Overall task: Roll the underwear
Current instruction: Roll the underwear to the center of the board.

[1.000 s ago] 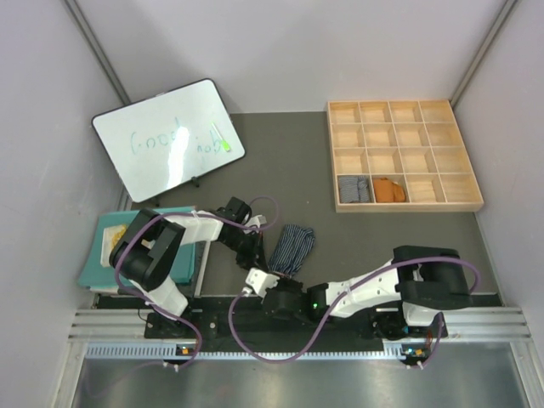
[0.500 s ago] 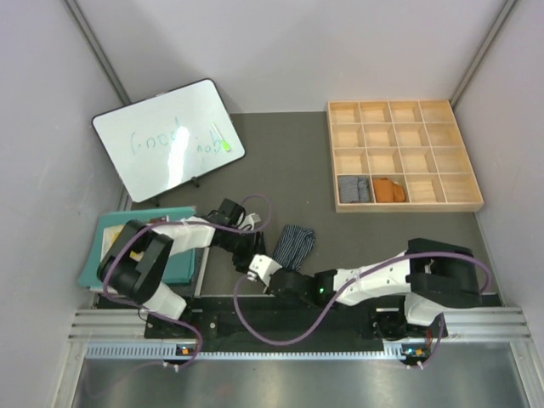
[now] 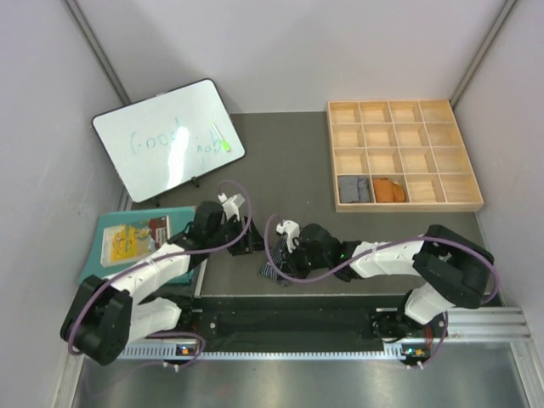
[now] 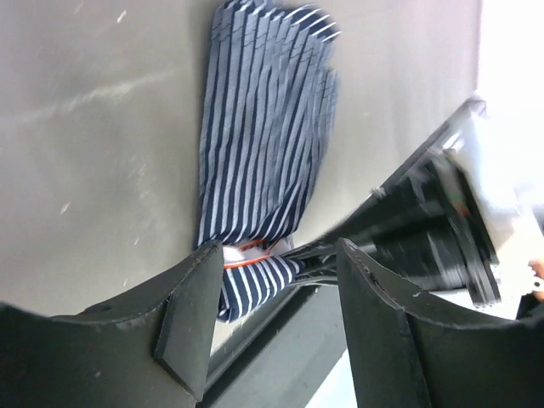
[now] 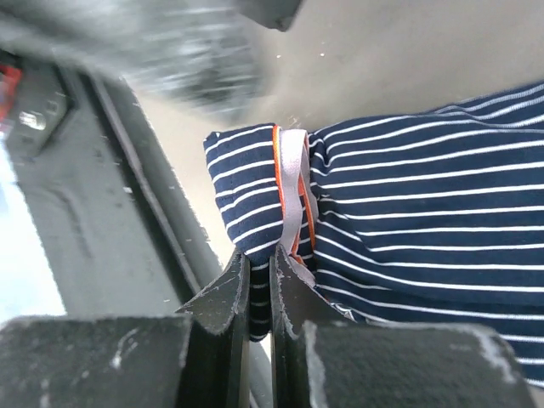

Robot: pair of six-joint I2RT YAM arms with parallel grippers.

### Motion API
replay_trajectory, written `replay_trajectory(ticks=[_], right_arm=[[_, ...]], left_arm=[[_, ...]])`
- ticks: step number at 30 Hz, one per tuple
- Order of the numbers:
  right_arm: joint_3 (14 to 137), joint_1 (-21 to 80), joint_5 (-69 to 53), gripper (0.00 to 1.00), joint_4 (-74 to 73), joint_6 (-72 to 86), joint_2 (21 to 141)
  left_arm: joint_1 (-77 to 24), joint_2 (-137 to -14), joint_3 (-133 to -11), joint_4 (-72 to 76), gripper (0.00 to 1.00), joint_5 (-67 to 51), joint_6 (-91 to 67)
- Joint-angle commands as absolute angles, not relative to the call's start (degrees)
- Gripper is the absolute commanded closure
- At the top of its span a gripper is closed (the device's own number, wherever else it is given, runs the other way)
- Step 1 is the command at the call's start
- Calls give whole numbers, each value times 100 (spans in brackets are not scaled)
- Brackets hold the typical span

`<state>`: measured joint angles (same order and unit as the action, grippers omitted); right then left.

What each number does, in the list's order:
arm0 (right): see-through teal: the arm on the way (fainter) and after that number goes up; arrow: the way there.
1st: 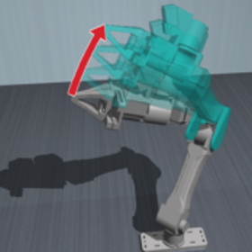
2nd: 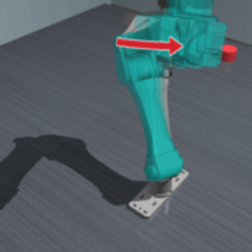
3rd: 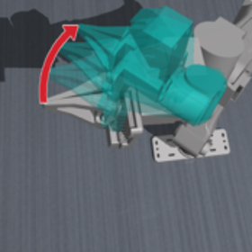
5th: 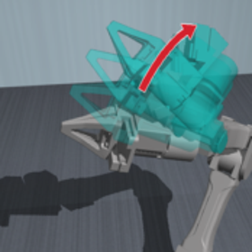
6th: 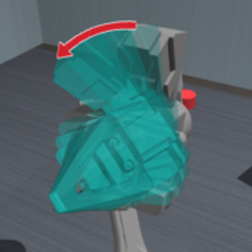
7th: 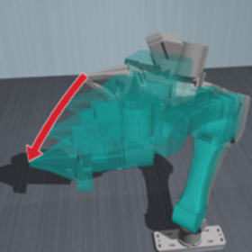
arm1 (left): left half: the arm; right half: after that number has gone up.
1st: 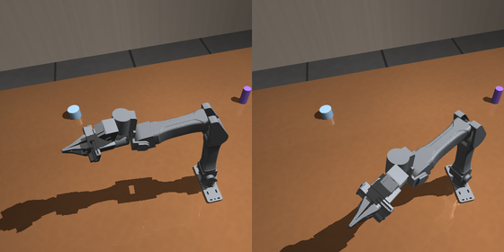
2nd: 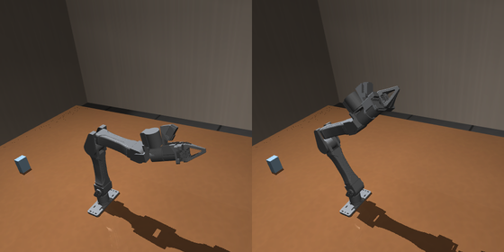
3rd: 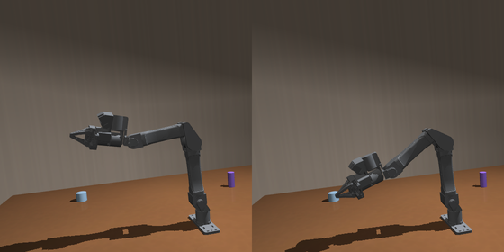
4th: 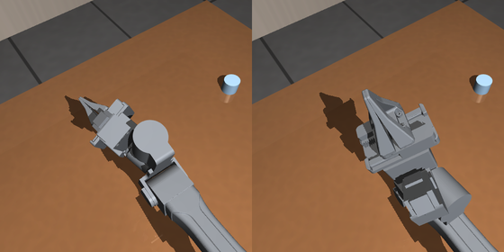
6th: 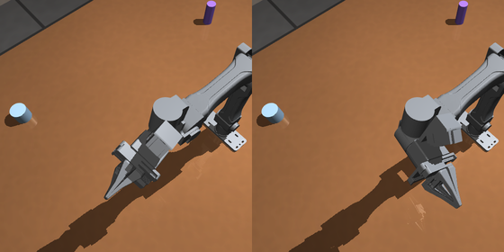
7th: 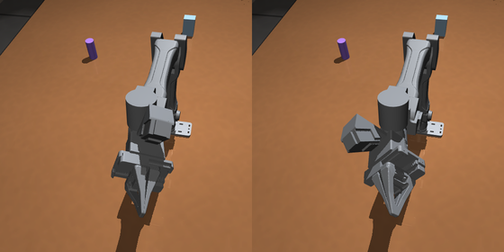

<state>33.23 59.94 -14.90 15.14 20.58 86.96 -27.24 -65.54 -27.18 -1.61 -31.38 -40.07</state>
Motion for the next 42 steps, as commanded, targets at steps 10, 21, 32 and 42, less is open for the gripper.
replay_trajectory(ticks=[10, 21, 32, 42], right_arm=[[3199, 4624, -3541, 100, 1705, 3181, 9333], [3357, 3912, -4069, 100, 1643, 3418, 10019], [3612, 3630, -4272, 100, 1556, 3516, 10283], [3454, 3586, -3771, 51, 872, 3534, 9098]], left_arm=[[-2909, -6925, -1846, 2953, 39, -4016, -4008], [-3032, -7708, -1573, 3673, 39, -4456, -3999], [-3190, -8323, -1459, 3798, 48, -4413, -3850], [-3173, -8543, -1977, 2119, 100, -3165, -3638]])
